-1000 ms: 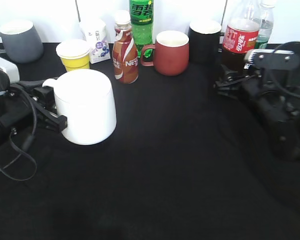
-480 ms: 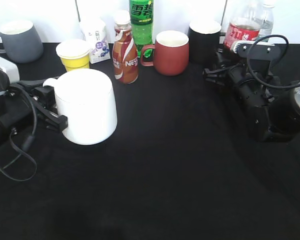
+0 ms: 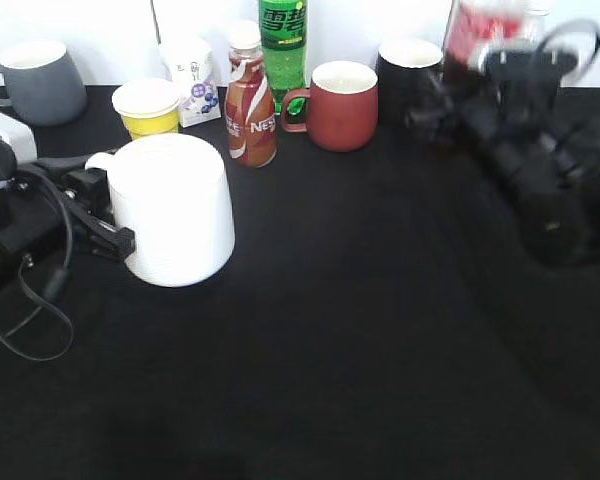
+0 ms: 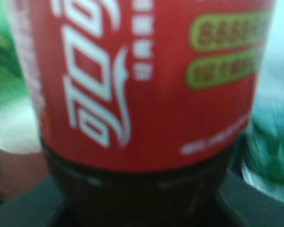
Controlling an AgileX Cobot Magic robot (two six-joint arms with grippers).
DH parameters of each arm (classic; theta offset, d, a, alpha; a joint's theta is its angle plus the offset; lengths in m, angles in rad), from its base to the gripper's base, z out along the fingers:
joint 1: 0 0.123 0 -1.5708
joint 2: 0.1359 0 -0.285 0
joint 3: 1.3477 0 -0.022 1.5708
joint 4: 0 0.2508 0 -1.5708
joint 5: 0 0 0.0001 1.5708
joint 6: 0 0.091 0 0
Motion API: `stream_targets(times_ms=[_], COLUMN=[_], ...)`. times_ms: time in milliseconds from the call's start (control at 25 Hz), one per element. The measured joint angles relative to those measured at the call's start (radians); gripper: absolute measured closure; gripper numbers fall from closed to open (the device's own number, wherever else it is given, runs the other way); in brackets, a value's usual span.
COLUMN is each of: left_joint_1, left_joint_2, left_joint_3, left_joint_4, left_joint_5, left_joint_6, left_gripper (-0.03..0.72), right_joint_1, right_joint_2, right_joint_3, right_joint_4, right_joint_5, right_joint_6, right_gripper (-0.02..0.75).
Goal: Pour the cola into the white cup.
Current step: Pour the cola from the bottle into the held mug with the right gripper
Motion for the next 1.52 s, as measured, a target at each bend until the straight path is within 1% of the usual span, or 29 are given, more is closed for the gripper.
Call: stream_targets(times_ms=[80,160,200,320,400,480,520,720,840,960,1080,1240,1520], left_joint_1=[0.000,0.000,0.000,0.000,-0.001,-0.001,-0.001,-0.001,-0.001,-0.001,-0.001,-0.001,-0.001], left_joint_2=[0.000,0.000,0.000,0.000,0.000,0.000,0.000,0.000,0.000,0.000,0.000,0.000,0.000], left_joint_3=[0.000,0.000,0.000,0.000,0.000,0.000,0.000,0.000,0.000,0.000,0.000,0.000,0.000], left_joint_4=[0.001,0.010,0.023,0.135,0.142,0.141,0.141,0.140,0.140,0.141,0.142,0.146,0.147], left_joint_5=[0.000,0.000,-0.001,-0.014,-0.053,-0.065,-0.065,-0.065,-0.046,0.036,0.064,0.064,0.052], left_joint_6=[-0.001,-0.001,-0.001,-0.003,-0.059,-0.074,-0.078,-0.080,-0.080,-0.080,-0.080,-0.080,-0.080], left_gripper=[0.648,0.648,0.648,0.648,0.648,0.648,0.648,0.648,0.648,0.648,0.648,0.648,0.648], right_joint_1=[0.000,0.001,0.001,0.006,0.050,0.095,0.101,0.102,0.102,0.102,0.102,0.102,0.102], right_joint_2=[-0.033,-0.036,-0.036,-0.036,-0.036,-0.036,-0.036,-0.037,-0.037,-0.037,-0.037,-0.037,-0.037], right_joint_3=[0.002,0.004,0.005,0.004,-0.024,-0.053,-0.060,-0.061,-0.061,-0.061,-0.061,-0.061,-0.061], right_joint_4=[-0.216,-0.378,-0.428,-0.535,-0.543,-0.552,-0.555,-0.555,-0.539,-0.525,-0.478,-0.459,-0.431], right_joint_5=[-0.001,-0.001,-0.001,0.000,0.000,0.001,0.003,0.017,0.025,0.030,0.031,0.031,0.007], right_joint_6=[-0.022,-0.027,-0.030,-0.041,-0.125,-0.223,-0.286,-0.618,-0.755,-0.884,-1.032,-1.161,-1.283], right_gripper=[0.354,0.354,0.354,0.354,0.354,0.354,0.354,0.354,0.354,0.354,0.363,0.363,0.363])
